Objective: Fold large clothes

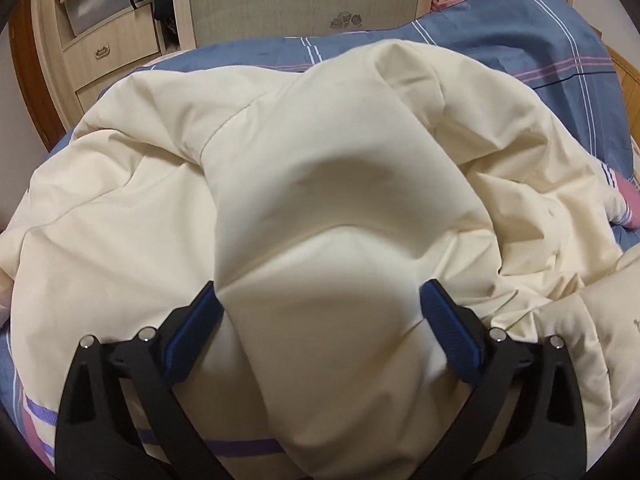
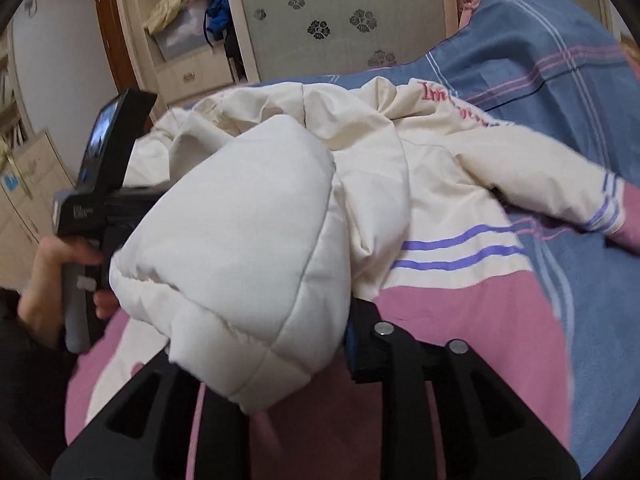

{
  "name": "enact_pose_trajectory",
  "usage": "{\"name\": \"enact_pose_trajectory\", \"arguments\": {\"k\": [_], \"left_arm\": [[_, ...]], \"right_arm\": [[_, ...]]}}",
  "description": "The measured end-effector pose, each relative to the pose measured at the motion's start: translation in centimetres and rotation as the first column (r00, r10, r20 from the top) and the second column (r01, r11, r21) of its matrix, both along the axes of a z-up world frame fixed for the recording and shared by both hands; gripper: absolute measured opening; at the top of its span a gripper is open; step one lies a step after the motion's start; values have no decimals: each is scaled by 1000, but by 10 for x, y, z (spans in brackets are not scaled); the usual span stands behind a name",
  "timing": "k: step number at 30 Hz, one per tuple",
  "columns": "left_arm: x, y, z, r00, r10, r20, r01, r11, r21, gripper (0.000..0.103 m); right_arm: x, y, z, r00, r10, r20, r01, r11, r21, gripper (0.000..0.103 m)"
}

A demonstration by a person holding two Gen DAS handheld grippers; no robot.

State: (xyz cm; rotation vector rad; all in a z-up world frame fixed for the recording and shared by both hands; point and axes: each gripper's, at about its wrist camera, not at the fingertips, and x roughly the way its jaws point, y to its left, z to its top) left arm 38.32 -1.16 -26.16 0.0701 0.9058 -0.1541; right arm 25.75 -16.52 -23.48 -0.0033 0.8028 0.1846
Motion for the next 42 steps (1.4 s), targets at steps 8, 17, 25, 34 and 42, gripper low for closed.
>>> {"name": "enact_pose_trajectory", "arguments": {"k": [8, 17, 25, 34, 42], "left_arm": [[3, -2, -1, 999, -32, -14, 33, 999, 33, 101], [13, -1, 3, 1000, -30, -7, 30, 999, 41, 101], [16, 6, 5, 999, -33, -4, 33, 999, 28, 101], [15, 8, 4, 999, -36, -6, 36, 999, 20, 101], [21, 15, 3, 999, -25, -27, 24, 999, -29, 101]], "right_arm": [[-8, 8, 8, 996, -76, -54, 59, 963, -262, 61], [21, 29, -17, 984, 11, -177, -95, 873, -479, 94], [23, 59, 26, 771, 474, -424, -598, 767, -230, 102], [62, 11, 98, 968, 132, 215, -127, 991, -37, 102], [182, 29, -3, 997, -64, -46, 69, 992, 107, 102]]}}
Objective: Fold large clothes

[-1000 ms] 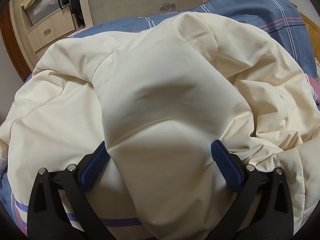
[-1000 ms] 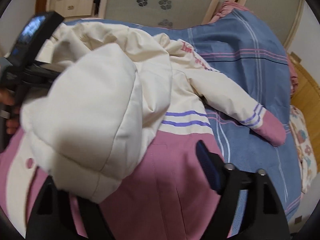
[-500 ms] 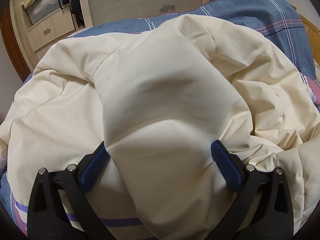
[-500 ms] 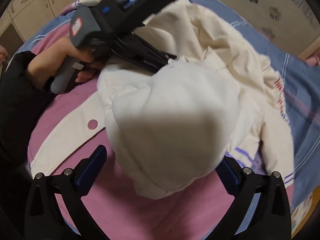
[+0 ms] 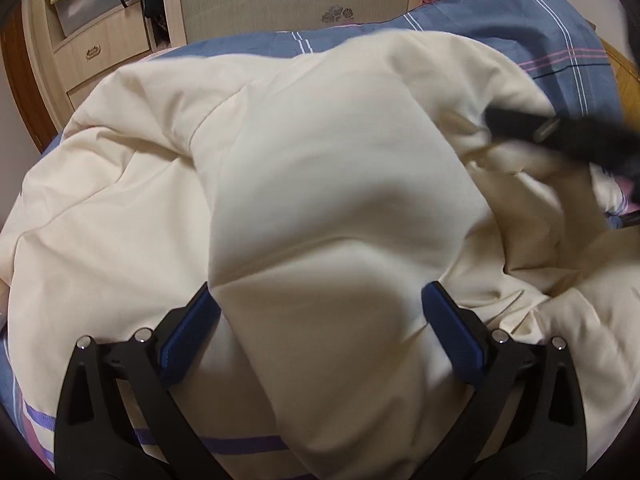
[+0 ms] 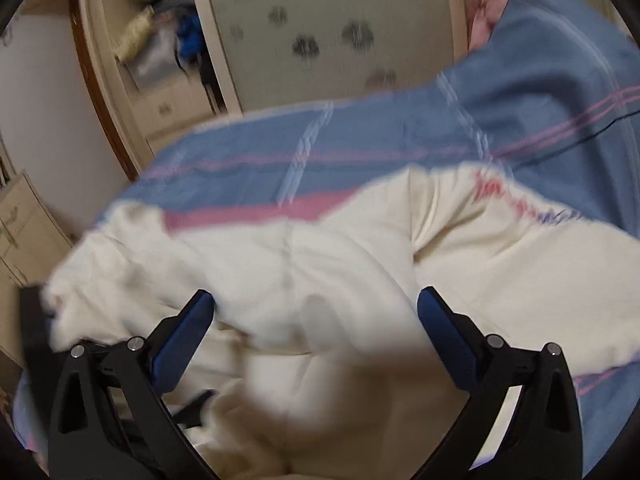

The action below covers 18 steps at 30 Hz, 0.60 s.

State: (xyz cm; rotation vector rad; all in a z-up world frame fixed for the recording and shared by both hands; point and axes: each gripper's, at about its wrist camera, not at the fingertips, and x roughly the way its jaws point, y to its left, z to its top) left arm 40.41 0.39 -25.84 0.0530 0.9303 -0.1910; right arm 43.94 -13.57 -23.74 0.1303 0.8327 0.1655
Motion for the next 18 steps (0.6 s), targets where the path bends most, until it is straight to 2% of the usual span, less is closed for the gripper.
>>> {"name": "enact_pose_trajectory", "arguments": {"k": [2, 4, 6, 8, 9, 10, 11, 12, 14, 15, 16, 18], "left_arm": [[0, 1, 2, 1000, 5, 5, -5, 1000, -1, 101], [-7, 1, 12, 1000, 23, 19, -24, 999, 35, 101], [-23, 3, 40, 992, 51, 117, -60, 996, 71, 101], [-42, 10, 77, 970, 86, 229, -89, 996, 3, 101], [-49, 15, 92, 958, 121, 259, -106, 992, -71, 101], [-51, 19, 101, 949, 175, 262, -147, 981, -124, 101], [-49, 19, 102, 940, 222, 261, -193, 972, -131, 101], [-43, 15, 98, 923, 268, 275, -248, 963, -104, 101], [-30, 6, 82, 911, 278, 306, -273, 960, -61, 101], [-19, 1, 69, 918, 266, 294, -266, 963, -43, 101], [-5, -5, 52, 935, 251, 250, -255, 967, -18, 101], [17, -12, 15, 968, 221, 122, -227, 973, 41, 101]], "right_arm": [[8, -6, -15, 999, 0, -49, 2, 999, 44, 102], [7, -12, -16, 999, -1, -50, 5, 997, 80, 102], [7, -12, -16, 999, 3, -52, 2, 997, 83, 102], [11, -11, -19, 999, 4, -49, 1, 995, 95, 102], [10, -13, -19, 999, 4, -45, 1, 994, 107, 102], [8, -11, -19, 999, 4, -41, 1, 994, 112, 102], [7, -8, -20, 999, 4, -35, 1, 993, 116, 102], [5, -8, -18, 1000, 5, -30, -1, 993, 119, 102], [3, -10, -16, 1000, 5, -23, -2, 992, 127, 102], [1, -12, -15, 1000, 6, -22, -3, 991, 132, 102], [1, -13, -14, 1000, 12, -23, -9, 990, 141, 102], [1, -16, -14, 999, 18, -41, -12, 989, 150, 102]]}}
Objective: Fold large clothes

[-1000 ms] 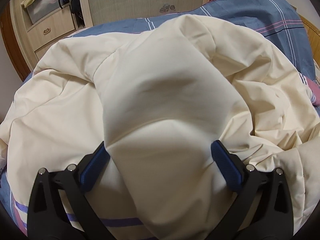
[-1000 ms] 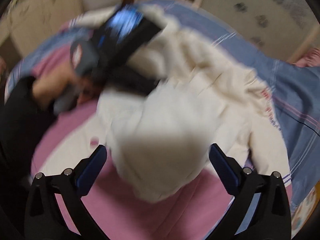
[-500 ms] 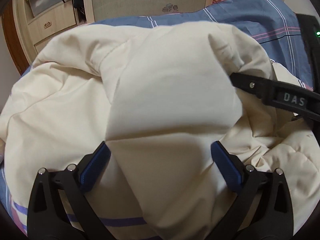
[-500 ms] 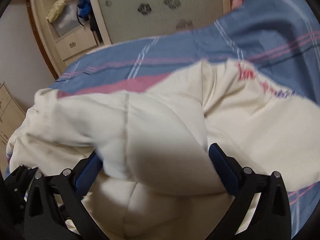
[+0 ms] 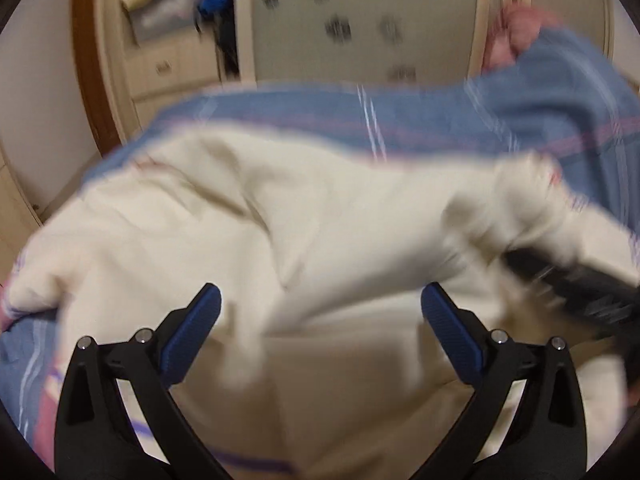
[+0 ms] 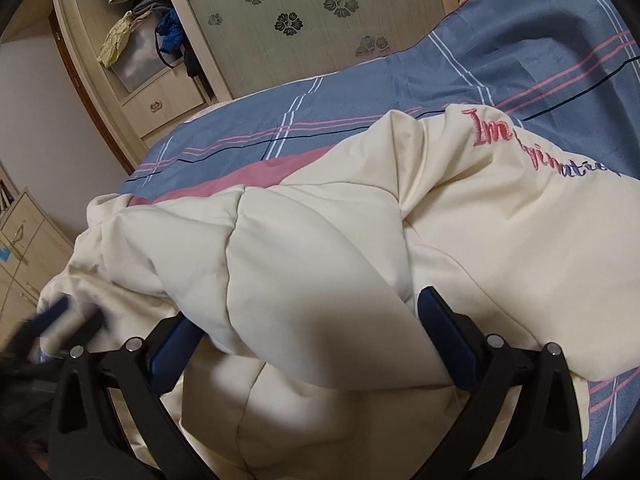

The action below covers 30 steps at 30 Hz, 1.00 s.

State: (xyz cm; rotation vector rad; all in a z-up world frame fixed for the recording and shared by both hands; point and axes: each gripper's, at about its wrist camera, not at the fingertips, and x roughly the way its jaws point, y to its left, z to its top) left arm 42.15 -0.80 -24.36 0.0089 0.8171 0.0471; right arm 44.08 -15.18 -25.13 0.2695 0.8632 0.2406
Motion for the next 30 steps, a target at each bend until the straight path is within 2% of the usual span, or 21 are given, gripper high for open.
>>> {"name": "enact_pose_trajectory", "arguments": {"k": [2, 4, 5, 6, 8, 9, 10, 11, 12, 13, 14, 15, 17, 19, 21, 25, 28, 30], "left_arm": [[1, 3, -12, 1000, -5, -9, 5, 1000, -21, 101], [-10, 16, 3, 1000, -12, 29, 15, 994, -105, 101], [-17, 25, 16, 997, -4, 76, 16, 985, -169, 101], [-22, 32, 25, 994, 0, 107, 24, 976, -216, 101], [-21, 40, 38, 990, -19, 141, 57, 961, -272, 96], [-17, 36, 40, 990, -53, 132, 86, 963, -256, 94], [-12, 32, 37, 990, -85, 115, 111, 965, -239, 87], [-6, 27, 30, 988, -123, 91, 141, 962, -232, 74], [0, 24, 24, 988, -131, 79, 146, 961, -233, 70], [2, 19, 16, 990, -119, 72, 133, 967, -217, 66], [4, 14, 9, 991, -112, 72, 124, 975, -183, 59], [8, 11, 7, 991, -116, 71, 126, 979, -157, 56], [11, 7, 8, 990, -119, 77, 128, 984, -125, 37], [15, 6, 12, 991, -113, 74, 121, 986, -112, 29], [18, 4, 19, 992, -111, 65, 117, 989, -90, 27], [42, -2, 39, 992, -120, 48, 121, 992, -17, 21], [69, -2, 50, 991, -126, 51, 127, 992, -18, 20], [93, -3, 47, 993, -113, 41, 114, 993, -22, 20]], "right_arm": [[0, -9, 2, 999, 5, -48, -3, 999, 38, 102], [-5, -22, 11, 999, 17, -50, -12, 994, 110, 102], [-12, -30, 23, 1000, 22, 8, -23, 988, 149, 102], [-18, -34, 34, 997, 14, 73, -25, 989, 147, 102], [-28, -32, 46, 988, 11, 151, -18, 999, 45, 102], [-30, -23, 46, 983, 66, 169, -60, 997, -44, 102], [-28, -15, 42, 979, 127, 160, -113, 989, -91, 102], [-25, -5, 34, 974, 173, 144, -155, 980, -128, 102], [-21, 4, 24, 975, 184, 125, -163, 974, -160, 101], [-16, 11, 14, 977, 188, 97, -169, 969, -178, 86], [-9, 17, 2, 980, 193, 50, -181, 966, -187, 77], [-3, 18, -5, 984, 173, 31, -165, 969, -186, 75], [1, 10, -5, 989, 144, 27, -139, 981, -136, 66], [7, 4, -3, 992, 125, 16, -123, 988, -92, 59], [18, 9, 3, 994, 111, -13, -112, 989, -98, 58], [46, 24, 25, 993, 116, -24, -118, 972, -205, 49], [69, 16, 34, 996, 85, -22, -87, 984, -153, 43], [89, 13, 30, 998, 55, -37, -59, 990, -128, 42]]}}
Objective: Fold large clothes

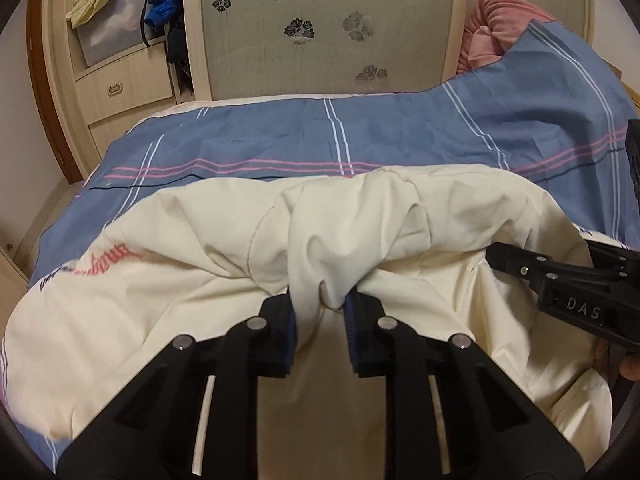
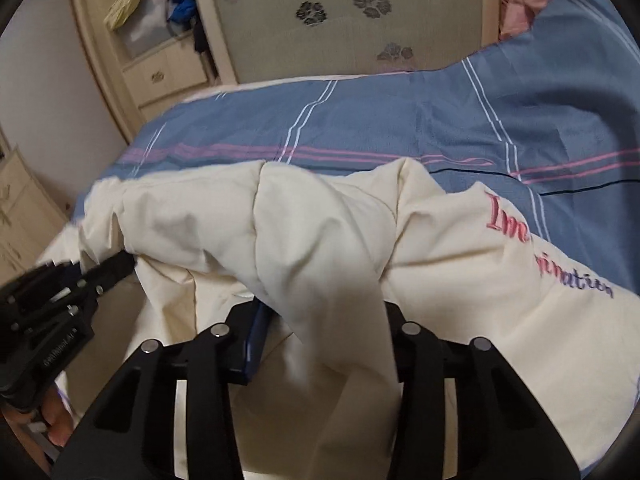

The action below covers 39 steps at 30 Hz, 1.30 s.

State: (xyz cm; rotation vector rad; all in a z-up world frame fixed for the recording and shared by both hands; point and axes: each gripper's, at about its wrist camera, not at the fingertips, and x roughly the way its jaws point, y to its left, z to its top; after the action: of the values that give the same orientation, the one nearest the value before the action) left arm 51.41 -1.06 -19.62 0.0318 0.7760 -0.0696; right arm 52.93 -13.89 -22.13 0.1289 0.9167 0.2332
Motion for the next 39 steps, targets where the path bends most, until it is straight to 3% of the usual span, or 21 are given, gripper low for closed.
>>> {"name": "enact_pose_trajectory", "arguments": {"k": [6, 12, 14, 15, 16, 17, 19, 21, 23, 25, 27, 29, 31, 33, 34, 37, 39], "left_arm": [[45, -9, -40, 999, 42, 3, -42, 994, 101, 20], [45, -3, -44, 998, 49, 35, -51, 998, 49, 25], [45, -1, -41, 998, 54, 38, -55, 998, 41, 32], [42, -3, -38, 997, 56, 43, -59, 997, 57, 34], [38, -5, -32, 997, 56, 55, -61, 994, 89, 42], [33, -8, -26, 995, 66, 73, -76, 988, 136, 60], [18, -11, -3, 983, 89, 159, -122, 969, 213, 71], [1, -10, 26, 972, 71, 224, -109, 980, 164, 71], [-12, -7, 46, 963, 57, 262, -74, 996, 56, 71], [-17, -8, 53, 962, 17, 273, 9, 996, -93, 71], [-1, -12, 33, 974, -8, 227, 52, 980, -190, 73], [28, -12, -12, 993, 9, 120, 20, 971, -237, 73], [52, -1, -49, 999, 32, 2, -30, 955, -295, 73], [50, 6, -43, 999, 26, 26, -15, 936, -352, 75], [47, 6, -41, 999, 20, 38, -6, 936, -352, 77], [37, -4, -31, 1000, 8, 17, -3, 966, -259, 77], [29, -17, -14, 1000, -17, -9, 16, 997, -76, 89]], "right_arm": [[29, 17, -39, 995, -53, 81, 61, 993, -100, 44], [28, 13, -43, 990, -73, 120, 82, 994, -72, 51], [29, 5, -40, 990, -90, 113, 94, 995, -38, 58], [26, 1, -37, 988, -109, 107, 112, 994, -20, 69], [22, -6, -33, 986, -123, 117, 121, 992, 17, 73], [16, -14, -24, 980, -145, 137, 137, 989, 61, 73], [6, -23, -5, 969, -171, 178, 156, 983, 99, 73], [-5, -24, 17, 956, -161, 247, 152, 987, 58, 75], [-11, -16, 27, 966, -63, 252, 70, 997, -21, 85], [-12, -8, 23, 972, 15, 236, -9, 1000, -27, 90], [-2, -6, 5, 973, -26, 228, 29, 1000, -10, 91], [18, -7, -28, 977, -125, 170, 135, 990, -46, 94], [33, -23, -49, 984, -162, 79, 156, 984, 82, 98], [31, -32, -46, 980, -182, 82, 170, 976, 137, 98], [29, -31, -44, 979, -186, 88, 174, 977, 127, 99], [19, -21, -33, 987, -160, 32, 159, 987, 28, 99], [4, -20, -11, 993, -120, 21, 120, 992, -44, 99]]}}
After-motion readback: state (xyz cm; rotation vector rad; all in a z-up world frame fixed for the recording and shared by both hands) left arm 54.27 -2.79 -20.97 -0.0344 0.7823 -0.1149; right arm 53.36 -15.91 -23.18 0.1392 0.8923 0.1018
